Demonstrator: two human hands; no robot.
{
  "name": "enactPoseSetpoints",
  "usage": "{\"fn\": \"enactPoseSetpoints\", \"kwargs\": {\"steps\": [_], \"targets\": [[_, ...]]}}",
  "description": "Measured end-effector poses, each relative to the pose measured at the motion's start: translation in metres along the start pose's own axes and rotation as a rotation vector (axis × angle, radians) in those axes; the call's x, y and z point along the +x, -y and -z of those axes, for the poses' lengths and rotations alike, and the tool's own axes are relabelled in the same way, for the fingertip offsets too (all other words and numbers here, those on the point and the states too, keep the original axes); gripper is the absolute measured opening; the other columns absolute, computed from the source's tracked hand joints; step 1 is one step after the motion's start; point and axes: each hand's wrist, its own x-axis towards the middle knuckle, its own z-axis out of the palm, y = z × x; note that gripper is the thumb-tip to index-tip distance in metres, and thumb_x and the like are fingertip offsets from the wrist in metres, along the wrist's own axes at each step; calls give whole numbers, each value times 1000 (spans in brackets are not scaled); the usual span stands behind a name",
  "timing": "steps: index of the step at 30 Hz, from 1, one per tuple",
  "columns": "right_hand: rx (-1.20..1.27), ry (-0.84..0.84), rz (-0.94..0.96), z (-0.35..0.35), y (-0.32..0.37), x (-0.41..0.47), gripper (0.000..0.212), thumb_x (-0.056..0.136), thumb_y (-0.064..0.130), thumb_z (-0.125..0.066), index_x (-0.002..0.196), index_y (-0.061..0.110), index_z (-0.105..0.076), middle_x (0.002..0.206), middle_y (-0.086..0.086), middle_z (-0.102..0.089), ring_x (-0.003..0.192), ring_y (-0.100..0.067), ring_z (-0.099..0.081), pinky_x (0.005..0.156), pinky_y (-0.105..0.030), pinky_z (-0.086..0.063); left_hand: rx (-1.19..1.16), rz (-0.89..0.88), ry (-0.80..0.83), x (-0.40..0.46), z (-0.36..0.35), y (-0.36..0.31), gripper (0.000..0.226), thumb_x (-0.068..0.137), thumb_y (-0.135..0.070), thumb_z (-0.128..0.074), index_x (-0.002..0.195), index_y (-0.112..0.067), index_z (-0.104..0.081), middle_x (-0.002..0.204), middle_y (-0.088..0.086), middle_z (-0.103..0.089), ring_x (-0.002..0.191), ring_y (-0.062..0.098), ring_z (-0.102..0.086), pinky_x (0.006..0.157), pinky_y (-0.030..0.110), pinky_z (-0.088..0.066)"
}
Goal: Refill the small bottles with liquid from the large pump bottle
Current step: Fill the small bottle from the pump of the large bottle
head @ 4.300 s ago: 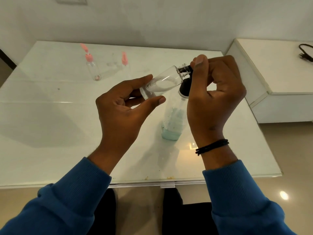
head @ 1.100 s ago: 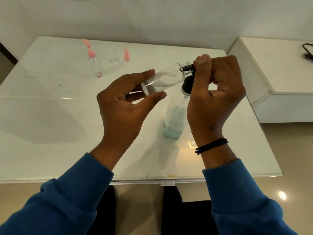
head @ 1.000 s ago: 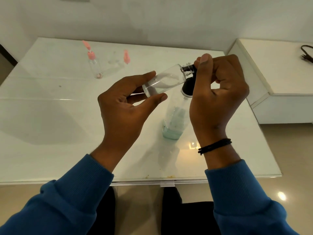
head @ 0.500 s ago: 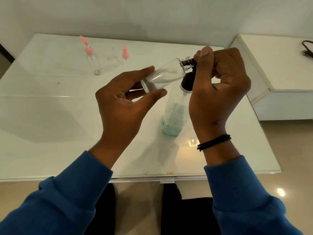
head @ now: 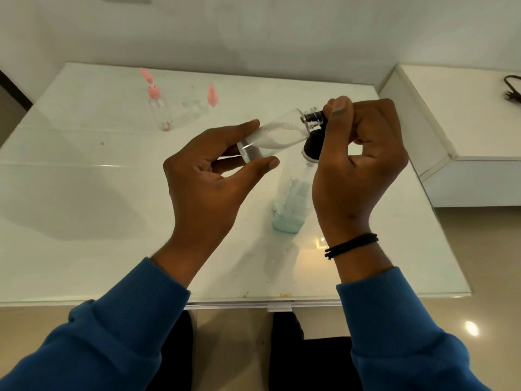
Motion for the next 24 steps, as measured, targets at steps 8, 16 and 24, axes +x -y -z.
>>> {"fn": "enactPoseSetpoints", "kwargs": {"steps": [8,16,24], "targets": [[-31,-10,37,2,0,4,30,99,10,-61,71,3,-67,73,0,-56,67,-18,-53,58,-30,-43,-15,2,8,-1,-2,0,47,80,-13,-88,122,-1,-70,118,8,-73,107,19,-73,85,34,-63],[-32,-8,49,2,3,8,28,99,12,-60,73,6,-69,73,2,-58,68,-23,-56,59,-32,-45,-28,14,11,0,-2,2,47,80,-13,-89,122,-1,-70,117,9,-73,107,21,-73,84,36,-63],[-36,1,42,1,2,2,27,99,10,-60,73,7,-66,76,3,-56,69,-29,-56,60,-45,-46,-4,15,1,0,-1,3,47,80,-14,-88,122,-3,-71,119,7,-73,108,18,-72,86,32,-63]]}}
